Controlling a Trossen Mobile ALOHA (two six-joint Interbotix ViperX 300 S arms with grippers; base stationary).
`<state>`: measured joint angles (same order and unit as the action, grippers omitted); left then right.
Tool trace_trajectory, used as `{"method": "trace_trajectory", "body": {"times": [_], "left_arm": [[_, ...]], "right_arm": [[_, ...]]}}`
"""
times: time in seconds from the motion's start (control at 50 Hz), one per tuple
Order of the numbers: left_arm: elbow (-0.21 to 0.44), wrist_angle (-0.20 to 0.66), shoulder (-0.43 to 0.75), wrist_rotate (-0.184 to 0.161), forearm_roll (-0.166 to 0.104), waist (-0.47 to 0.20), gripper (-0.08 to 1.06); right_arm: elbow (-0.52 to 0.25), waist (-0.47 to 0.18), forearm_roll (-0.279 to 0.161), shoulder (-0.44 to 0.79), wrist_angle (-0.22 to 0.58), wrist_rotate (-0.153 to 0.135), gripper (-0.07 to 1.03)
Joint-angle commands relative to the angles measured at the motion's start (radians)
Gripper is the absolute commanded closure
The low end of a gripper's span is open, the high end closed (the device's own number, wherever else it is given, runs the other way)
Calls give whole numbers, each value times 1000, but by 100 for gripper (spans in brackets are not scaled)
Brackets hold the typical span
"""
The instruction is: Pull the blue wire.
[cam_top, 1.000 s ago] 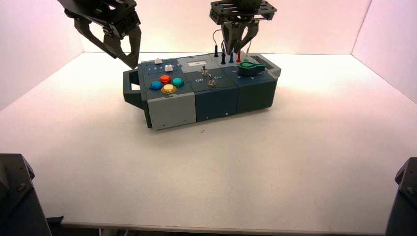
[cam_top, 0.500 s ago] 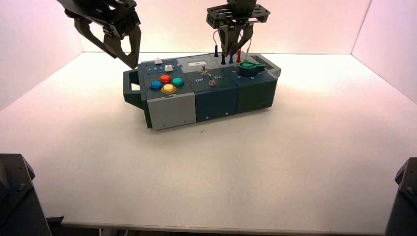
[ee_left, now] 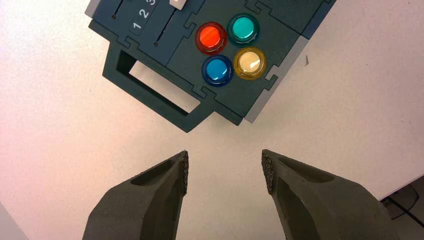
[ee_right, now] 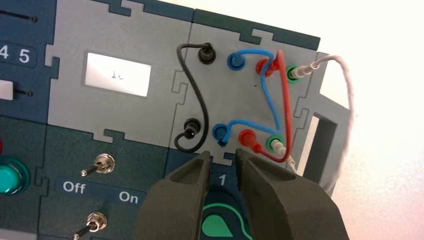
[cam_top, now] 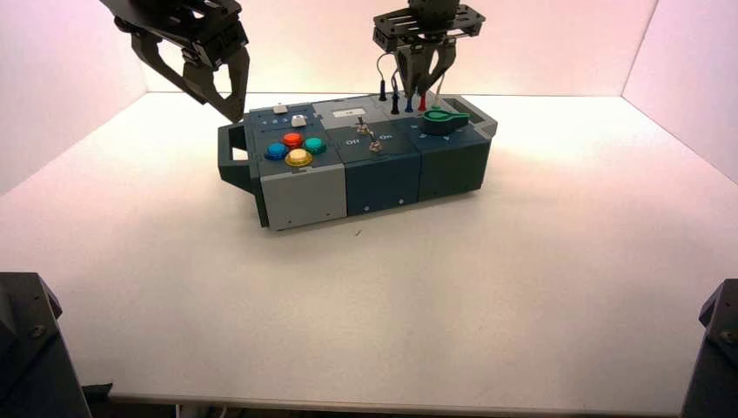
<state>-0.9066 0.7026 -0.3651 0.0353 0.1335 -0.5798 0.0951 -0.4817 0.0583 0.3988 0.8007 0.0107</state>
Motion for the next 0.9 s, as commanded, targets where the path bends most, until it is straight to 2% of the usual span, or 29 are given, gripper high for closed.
{"method": "trace_trajectory", "body": {"times": [0.02, 0.58, 0.8, 0.9], "left_arm": [[14, -3, -6, 0, 0, 5, 21], [15, 0, -5, 2, 0, 3, 21], [14, 0, -3, 2, 0, 5, 21], [14, 0, -2, 2, 0, 5, 21]], "right_arm": [[-41, 0, 3, -11, -3, 6, 67], [-97, 8, 2, 46, 3, 8, 70], [-100, 12, 2, 58, 17, 9, 76], [-100, 17, 2, 60, 23, 11, 84]]}}
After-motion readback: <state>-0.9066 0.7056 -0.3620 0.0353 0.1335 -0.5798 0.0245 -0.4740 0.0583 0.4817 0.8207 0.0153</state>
